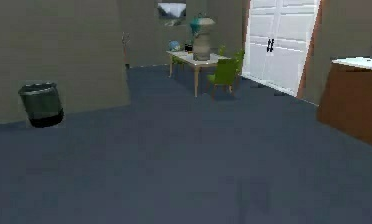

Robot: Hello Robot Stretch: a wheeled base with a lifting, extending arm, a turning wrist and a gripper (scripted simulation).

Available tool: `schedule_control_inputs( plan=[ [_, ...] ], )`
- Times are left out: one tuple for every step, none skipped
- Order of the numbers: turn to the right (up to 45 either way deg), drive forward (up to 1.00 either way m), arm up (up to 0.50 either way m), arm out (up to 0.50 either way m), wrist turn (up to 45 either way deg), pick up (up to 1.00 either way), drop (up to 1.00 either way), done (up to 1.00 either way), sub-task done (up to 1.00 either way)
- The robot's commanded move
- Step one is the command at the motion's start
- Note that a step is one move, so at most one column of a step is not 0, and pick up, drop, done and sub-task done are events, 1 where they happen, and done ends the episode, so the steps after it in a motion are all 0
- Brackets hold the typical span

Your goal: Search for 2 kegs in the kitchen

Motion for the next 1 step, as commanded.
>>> schedule_control_inputs(
  plan=[
    [0.0, 1.0, 0.0, 0.0, 0.0, 0.0, 0.0, 0.0, 0.0]
  ],
)
